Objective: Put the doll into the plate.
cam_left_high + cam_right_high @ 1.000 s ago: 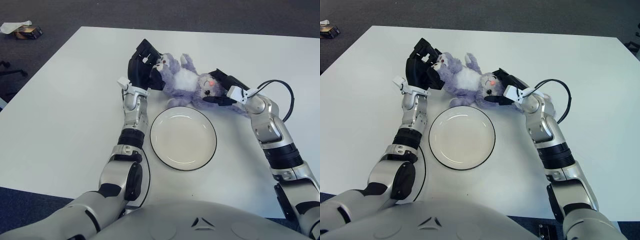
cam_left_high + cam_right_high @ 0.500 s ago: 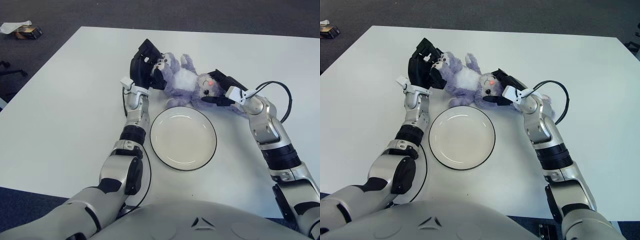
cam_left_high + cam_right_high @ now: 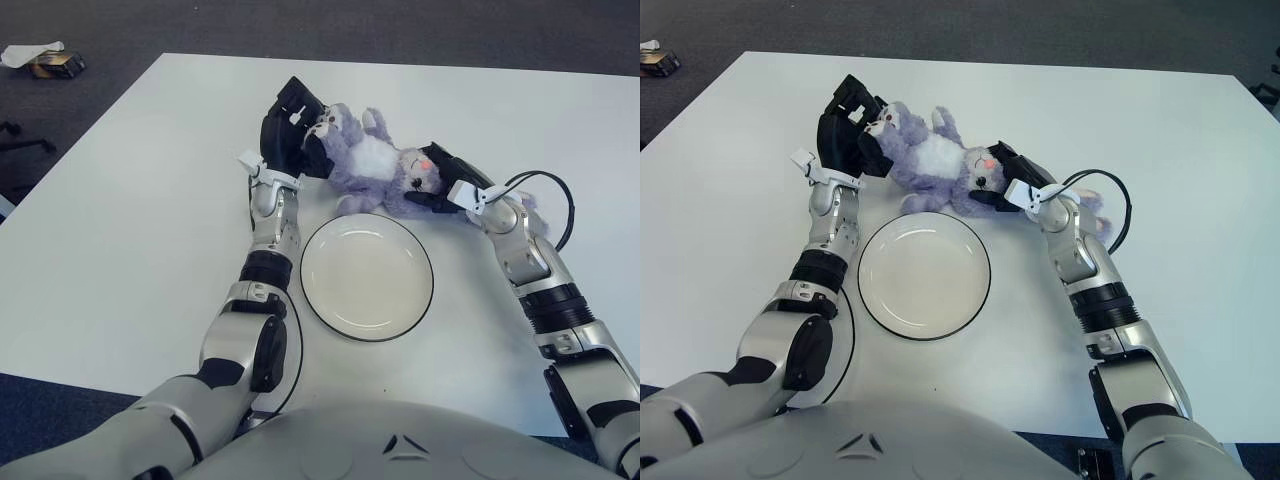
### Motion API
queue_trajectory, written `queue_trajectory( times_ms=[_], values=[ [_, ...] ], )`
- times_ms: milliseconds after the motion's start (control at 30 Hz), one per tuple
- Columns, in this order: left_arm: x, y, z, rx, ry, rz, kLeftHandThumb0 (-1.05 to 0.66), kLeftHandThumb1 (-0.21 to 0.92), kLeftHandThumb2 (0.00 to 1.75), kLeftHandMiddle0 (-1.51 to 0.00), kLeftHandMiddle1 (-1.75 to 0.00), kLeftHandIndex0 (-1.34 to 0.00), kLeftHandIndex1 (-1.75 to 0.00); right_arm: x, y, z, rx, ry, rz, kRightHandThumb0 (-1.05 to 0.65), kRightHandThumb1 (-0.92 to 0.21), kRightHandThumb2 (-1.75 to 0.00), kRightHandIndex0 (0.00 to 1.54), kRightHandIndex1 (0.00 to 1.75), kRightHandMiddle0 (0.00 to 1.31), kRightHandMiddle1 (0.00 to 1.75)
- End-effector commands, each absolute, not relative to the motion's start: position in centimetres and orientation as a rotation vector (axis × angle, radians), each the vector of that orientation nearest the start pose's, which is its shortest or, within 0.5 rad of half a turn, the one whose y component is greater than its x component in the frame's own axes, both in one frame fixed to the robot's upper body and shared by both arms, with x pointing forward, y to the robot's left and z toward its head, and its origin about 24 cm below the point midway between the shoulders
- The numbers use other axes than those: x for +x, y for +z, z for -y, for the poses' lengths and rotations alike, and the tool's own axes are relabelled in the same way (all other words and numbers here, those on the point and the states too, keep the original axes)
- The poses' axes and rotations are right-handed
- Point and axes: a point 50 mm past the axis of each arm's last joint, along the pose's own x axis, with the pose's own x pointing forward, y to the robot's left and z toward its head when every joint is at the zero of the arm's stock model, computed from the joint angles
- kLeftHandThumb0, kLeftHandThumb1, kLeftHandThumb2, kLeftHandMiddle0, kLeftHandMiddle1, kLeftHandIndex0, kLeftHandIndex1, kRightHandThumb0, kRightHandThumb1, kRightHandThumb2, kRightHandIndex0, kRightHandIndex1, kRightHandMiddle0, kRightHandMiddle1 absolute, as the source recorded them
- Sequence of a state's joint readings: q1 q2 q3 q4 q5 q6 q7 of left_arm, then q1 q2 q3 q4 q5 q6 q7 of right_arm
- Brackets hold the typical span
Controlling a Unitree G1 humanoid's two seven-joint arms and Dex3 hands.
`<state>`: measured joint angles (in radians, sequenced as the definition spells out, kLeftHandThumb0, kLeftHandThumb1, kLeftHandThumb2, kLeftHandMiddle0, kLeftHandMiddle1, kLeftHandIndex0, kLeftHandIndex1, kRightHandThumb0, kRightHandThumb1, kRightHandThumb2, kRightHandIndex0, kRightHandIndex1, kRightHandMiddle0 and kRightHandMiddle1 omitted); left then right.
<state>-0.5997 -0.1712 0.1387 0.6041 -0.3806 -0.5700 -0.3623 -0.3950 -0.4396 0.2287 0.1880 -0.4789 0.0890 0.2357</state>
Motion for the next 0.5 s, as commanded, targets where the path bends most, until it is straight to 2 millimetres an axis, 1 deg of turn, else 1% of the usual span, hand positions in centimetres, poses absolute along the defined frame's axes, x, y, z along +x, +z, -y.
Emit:
queue_trajectory(
  times_ms=[0, 233, 367, 467],
  values=[
    [33.3, 12.1, -8.6, -0.489, -0.326, 0.552, 0.0, -0.03, 1.69, -0.87, -1.68, -0.65, -1.75, 32.3, 7.8, 17.7, -1.045, 0.311, -0.044, -0.94, -0.92, -0.51, 0.03, 0.46, 0.0, 0.97],
    [33.0, 12.3, -8.6, -0.503, -0.329, 0.555, 0.0, -0.03, 1.68, -0.88, -1.65, -0.67, -1.75, 32.7, 7.3, 18.1, -1.07, 0.281, -0.06, -0.9, -0.92, -0.5, 0.01, 0.44, 0.0, 1.08],
    [32.5, 12.6, -8.7, -0.522, -0.328, 0.577, 0.0, -0.04, 1.68, -0.9, -1.61, -0.68, -1.75, 33.1, 6.1, 19.1, -1.107, 0.227, -0.119, -0.87, -0.92, -0.48, 0.0, 0.4, 0.0, 1.14],
    [32.2, 12.8, -8.7, -0.531, -0.328, 0.586, 0.0, -0.05, 1.68, -0.9, -1.61, -0.69, -1.75, 33.3, 5.4, 19.6, -1.13, 0.195, -0.14, -0.85, -0.92, -0.45, 0.02, 0.4, 0.04, 1.22]
  ],
)
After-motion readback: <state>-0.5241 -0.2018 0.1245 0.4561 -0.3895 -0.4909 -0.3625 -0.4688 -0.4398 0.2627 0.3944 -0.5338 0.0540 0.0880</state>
